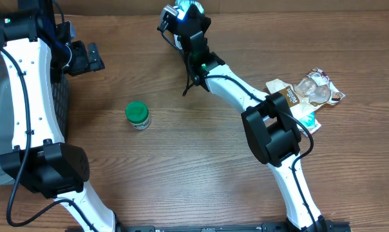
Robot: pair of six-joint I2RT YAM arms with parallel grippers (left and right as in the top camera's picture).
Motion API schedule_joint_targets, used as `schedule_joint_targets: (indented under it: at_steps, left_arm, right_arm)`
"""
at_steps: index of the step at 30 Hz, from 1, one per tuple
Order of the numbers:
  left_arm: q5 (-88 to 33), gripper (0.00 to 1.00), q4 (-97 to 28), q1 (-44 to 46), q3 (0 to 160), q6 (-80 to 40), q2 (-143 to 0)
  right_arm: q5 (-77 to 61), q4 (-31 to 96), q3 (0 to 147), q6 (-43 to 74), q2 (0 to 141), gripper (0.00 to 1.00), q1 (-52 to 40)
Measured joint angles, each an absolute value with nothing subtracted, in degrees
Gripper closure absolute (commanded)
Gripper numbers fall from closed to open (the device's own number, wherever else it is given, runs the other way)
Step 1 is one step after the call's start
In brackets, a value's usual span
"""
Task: Scan the item barcode
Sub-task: 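Hold the green packet in front of the scanner, then carry the green packet right and drop it on the pile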
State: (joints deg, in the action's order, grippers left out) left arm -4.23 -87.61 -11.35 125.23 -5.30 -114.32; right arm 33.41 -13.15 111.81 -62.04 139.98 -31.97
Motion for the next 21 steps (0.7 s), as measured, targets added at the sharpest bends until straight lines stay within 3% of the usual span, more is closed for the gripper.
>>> schedule_joint_targets:
  at_steps: [7,12,21]
  left_arm:
    - [-4.2,0.01,-87.6,-11.4,125.2,-5.3,-114.3]
    - [-4.2,0.01,-87.6,-11.4,125.2,-5.3,-114.3]
    - [-4.2,0.00,-87.6,-11.4,125.2,-5.3,-114.3]
  right_arm:
    - [33.4,4.8,111.7,-51.4,135.4,0.96,-33.5]
    - [29.3,20.1,111.6,-38.5,123.8,0.96,-34.0]
    - [4.4,49.1,112.3,-10.8,95.7,0.96,-28.5]
